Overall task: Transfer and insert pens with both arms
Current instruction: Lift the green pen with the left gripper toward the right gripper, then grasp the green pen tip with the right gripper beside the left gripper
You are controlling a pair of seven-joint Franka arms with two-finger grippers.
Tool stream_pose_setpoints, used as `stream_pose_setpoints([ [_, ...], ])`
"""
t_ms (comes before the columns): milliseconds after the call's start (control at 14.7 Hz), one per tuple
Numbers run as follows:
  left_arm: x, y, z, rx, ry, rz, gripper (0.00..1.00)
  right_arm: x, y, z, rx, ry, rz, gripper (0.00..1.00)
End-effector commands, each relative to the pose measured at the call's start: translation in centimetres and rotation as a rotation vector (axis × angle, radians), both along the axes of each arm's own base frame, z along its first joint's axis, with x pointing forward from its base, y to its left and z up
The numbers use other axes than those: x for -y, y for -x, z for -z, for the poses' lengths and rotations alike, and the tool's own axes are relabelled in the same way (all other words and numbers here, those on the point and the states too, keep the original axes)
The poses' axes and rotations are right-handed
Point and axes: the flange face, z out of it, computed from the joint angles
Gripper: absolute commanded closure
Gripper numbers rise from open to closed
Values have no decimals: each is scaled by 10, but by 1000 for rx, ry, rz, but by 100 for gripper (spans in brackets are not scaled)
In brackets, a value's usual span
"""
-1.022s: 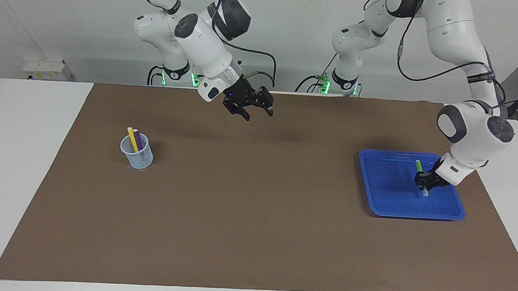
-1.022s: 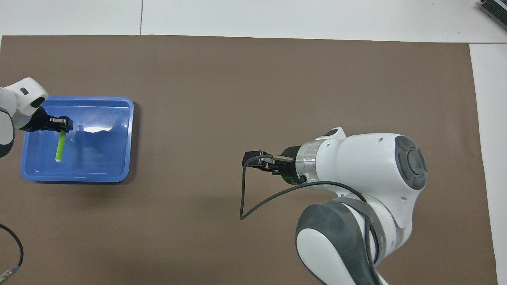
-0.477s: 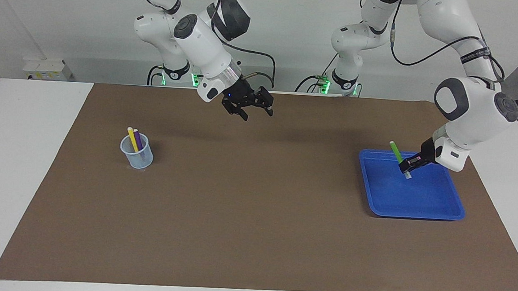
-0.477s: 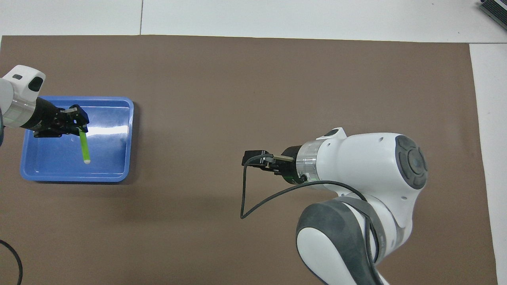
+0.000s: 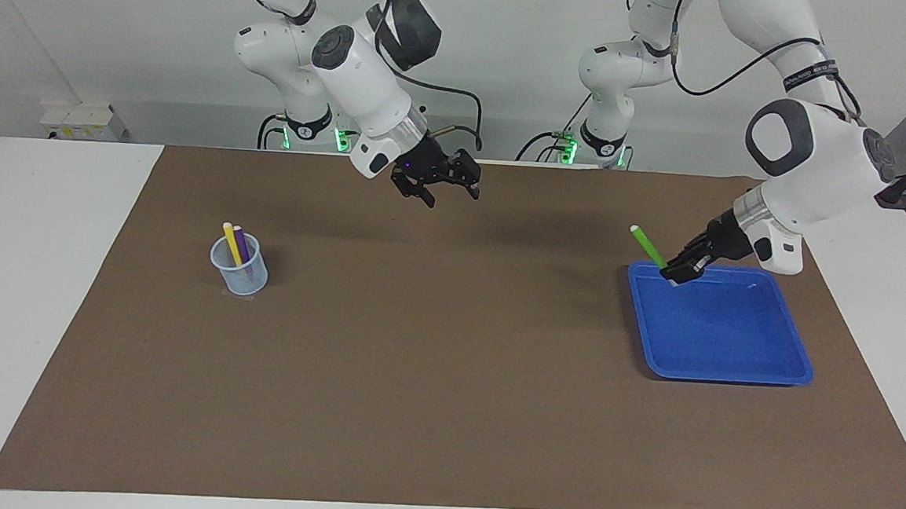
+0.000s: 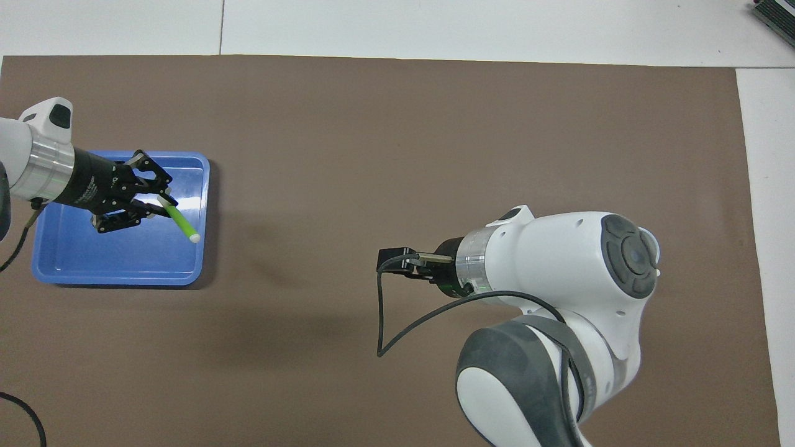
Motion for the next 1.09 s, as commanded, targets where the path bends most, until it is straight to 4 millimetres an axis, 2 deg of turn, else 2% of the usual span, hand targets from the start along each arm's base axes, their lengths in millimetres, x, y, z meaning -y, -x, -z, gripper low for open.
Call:
stream_pose_setpoints([
  [0, 18, 22, 0, -91, 94, -146, 100, 0, 3, -2, 19, 22, -5, 0],
  [204, 38, 41, -1, -125, 162, -216, 100, -3, -1, -9, 36, -6, 12, 0],
  [409, 49, 56, -10, -147, 160, -273, 100, -18, -4, -36, 41, -131, 62, 0],
  [613, 72, 77, -21, -179, 137, -336, 100, -53, 2, -47, 107, -185, 129, 2],
  [818, 77, 83, -27, -195, 126, -412, 100, -97, 20, -45, 131, -240, 213, 4],
  [954, 90, 88, -27, -201, 118, -445, 100, -115, 26, -50, 124, -262, 219, 4],
  [1022, 94, 92, -30, -189, 118, -449, 100, -118, 26, -47, 117, -260, 223, 4],
])
